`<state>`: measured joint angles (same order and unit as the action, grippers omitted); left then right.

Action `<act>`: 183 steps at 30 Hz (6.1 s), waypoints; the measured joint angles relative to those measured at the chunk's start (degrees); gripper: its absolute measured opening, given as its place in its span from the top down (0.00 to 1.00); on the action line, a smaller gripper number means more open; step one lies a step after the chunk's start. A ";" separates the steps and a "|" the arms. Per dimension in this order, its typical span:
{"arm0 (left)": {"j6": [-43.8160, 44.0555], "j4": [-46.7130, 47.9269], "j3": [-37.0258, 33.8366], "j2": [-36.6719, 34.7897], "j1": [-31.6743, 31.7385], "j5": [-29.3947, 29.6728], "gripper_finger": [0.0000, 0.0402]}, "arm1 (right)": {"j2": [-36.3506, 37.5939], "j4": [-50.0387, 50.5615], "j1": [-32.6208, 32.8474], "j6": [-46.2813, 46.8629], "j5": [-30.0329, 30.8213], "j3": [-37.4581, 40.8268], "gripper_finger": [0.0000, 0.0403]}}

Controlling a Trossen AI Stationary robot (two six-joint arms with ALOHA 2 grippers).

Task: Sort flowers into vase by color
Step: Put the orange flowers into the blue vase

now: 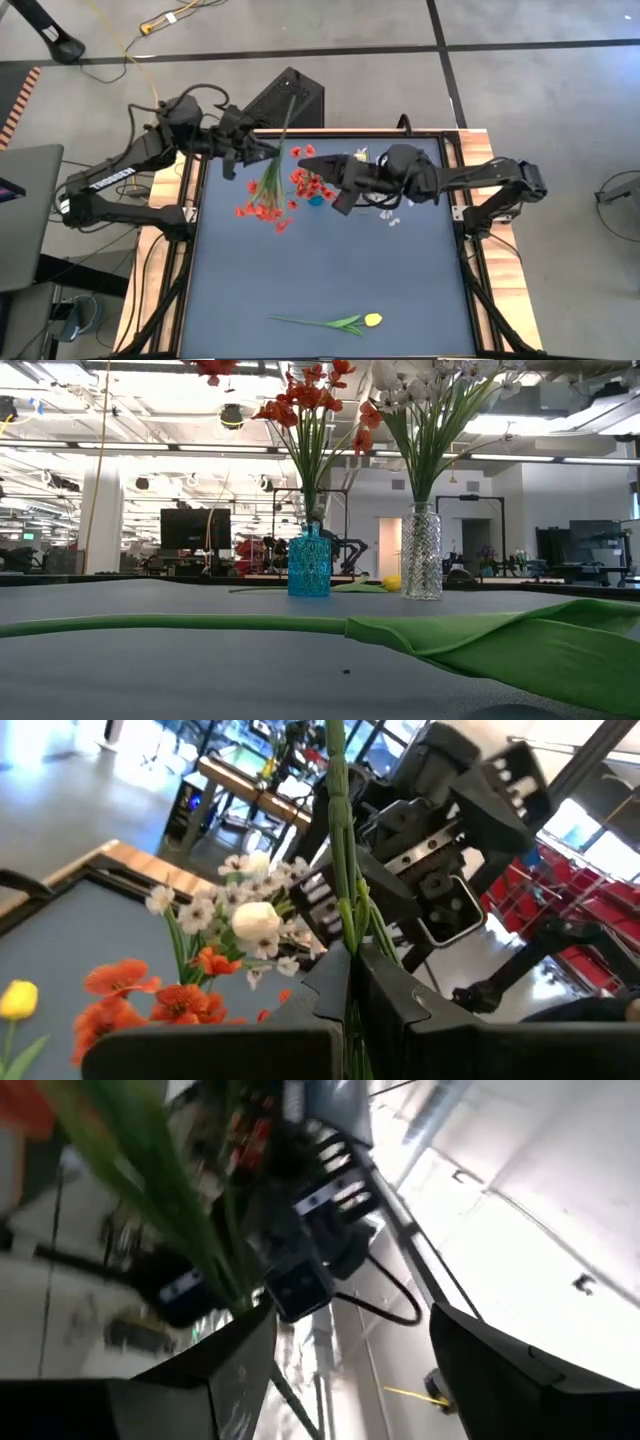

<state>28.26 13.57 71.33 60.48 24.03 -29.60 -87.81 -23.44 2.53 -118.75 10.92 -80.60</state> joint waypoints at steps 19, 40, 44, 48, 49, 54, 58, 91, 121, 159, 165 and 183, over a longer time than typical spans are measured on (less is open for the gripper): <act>-0.23 -0.52 0.00 3.40 -5.75 -0.92 1.00 | -2.56 -2.39 -3.15 -7.38 5.77 0.00 0.34; -0.80 1.38 -0.07 5.71 -6.81 2.87 0.94 | -2.54 6.13 -3.35 -1.92 7.14 0.04 0.91; -5.86 0.75 1.04 3.18 -4.96 3.98 0.90 | -2.11 7.75 -3.35 2.30 8.69 -0.03 0.91; -10.91 1.03 2.27 -0.21 -3.03 6.80 0.88 | -0.91 10.97 -3.52 6.77 8.64 0.09 0.91; -12.46 1.29 2.44 -0.81 -2.57 7.70 0.87 | -0.31 11.46 -3.74 8.46 8.63 0.09 0.91; -26.83 3.74 2.47 -3.33 -1.31 15.66 0.85 | 2.83 12.89 -5.63 24.56 6.93 0.03 0.91; -37.65 3.86 2.47 -3.23 -1.35 19.79 0.79 | 4.94 18.64 -7.34 47.19 4.24 -3.09 0.90; -42.32 -30.33 2.45 13.69 -7.73 18.29 0.41 | 3.10 38.65 -16.42 103.44 -18.69 -14.38 0.90; -41.27 -23.05 2.43 13.39 -7.48 17.71 0.98 | 0.41 37.85 -14.17 103.12 -18.54 -14.32 0.64; -12.17 -58.35 -38.90 4.81 21.03 9.08 0.99 | 52.20 39.18 -38.03 120.48 -16.85 40.97 0.37; -9.70 -62.25 -44.71 7.28 15.29 13.65 0.99 | 52.61 30.60 -38.04 121.98 -16.84 45.19 0.37; -2.15 -94.92 -47.56 32.42 5.93 16.39 0.99 | 52.65 24.37 -38.28 121.74 -16.88 45.20 0.37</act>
<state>26.12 -81.35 23.77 92.89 29.95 -13.21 -35.16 0.93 -35.75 2.98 -5.96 -35.40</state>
